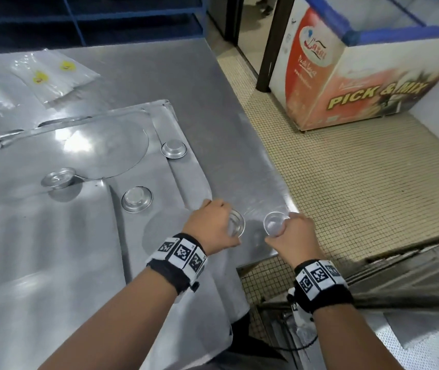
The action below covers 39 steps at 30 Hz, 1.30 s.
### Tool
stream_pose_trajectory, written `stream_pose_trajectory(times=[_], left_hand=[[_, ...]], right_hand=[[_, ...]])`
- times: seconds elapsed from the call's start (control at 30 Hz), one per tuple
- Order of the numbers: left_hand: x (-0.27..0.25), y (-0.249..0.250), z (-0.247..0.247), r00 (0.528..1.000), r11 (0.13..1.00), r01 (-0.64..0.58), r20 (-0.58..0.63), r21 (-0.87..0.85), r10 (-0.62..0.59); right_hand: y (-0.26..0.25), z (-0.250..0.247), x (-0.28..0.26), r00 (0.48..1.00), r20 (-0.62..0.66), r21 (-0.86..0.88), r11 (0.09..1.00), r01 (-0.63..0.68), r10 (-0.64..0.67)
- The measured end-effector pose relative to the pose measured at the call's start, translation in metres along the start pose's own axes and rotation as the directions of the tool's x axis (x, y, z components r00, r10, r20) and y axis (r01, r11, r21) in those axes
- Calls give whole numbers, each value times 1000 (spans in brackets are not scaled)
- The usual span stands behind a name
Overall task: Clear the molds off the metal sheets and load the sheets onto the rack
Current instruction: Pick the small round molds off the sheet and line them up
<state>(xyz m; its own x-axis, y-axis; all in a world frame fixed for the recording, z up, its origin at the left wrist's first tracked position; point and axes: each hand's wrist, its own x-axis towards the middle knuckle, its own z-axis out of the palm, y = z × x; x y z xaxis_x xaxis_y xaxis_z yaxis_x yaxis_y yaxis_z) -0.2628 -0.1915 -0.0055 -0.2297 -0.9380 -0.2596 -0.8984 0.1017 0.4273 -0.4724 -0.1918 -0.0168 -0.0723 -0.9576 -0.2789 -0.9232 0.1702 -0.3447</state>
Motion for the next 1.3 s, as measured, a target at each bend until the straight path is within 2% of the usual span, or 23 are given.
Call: stream_pose_trajectory(times=[0.17,0.27,0.53,0.77,0.93,1.3], left_hand=[[25,27,24,992,993,-90,93,77,82],[37,40,37,984,986,-137,130,92,125],[53,61,59,976,969,-204,113,137,189],[57,65,72,966,963,-237,140,127,219],[56,65,73,964,963,-243,139,120,226],[50,63,70,975,981,-182,138,65,172]], right_hand=[[17,11,10,989,-73,58,991,-122,126],[25,16,16,977,-74,119,974,-191,201],[38,14,29,966,-47,87,964,-250,255],[44,17,37,972,-75,133,969,-211,222],[46,17,38,980,-38,136,973,-189,196],[51,4,38,982,-7,121,975,-187,189]])
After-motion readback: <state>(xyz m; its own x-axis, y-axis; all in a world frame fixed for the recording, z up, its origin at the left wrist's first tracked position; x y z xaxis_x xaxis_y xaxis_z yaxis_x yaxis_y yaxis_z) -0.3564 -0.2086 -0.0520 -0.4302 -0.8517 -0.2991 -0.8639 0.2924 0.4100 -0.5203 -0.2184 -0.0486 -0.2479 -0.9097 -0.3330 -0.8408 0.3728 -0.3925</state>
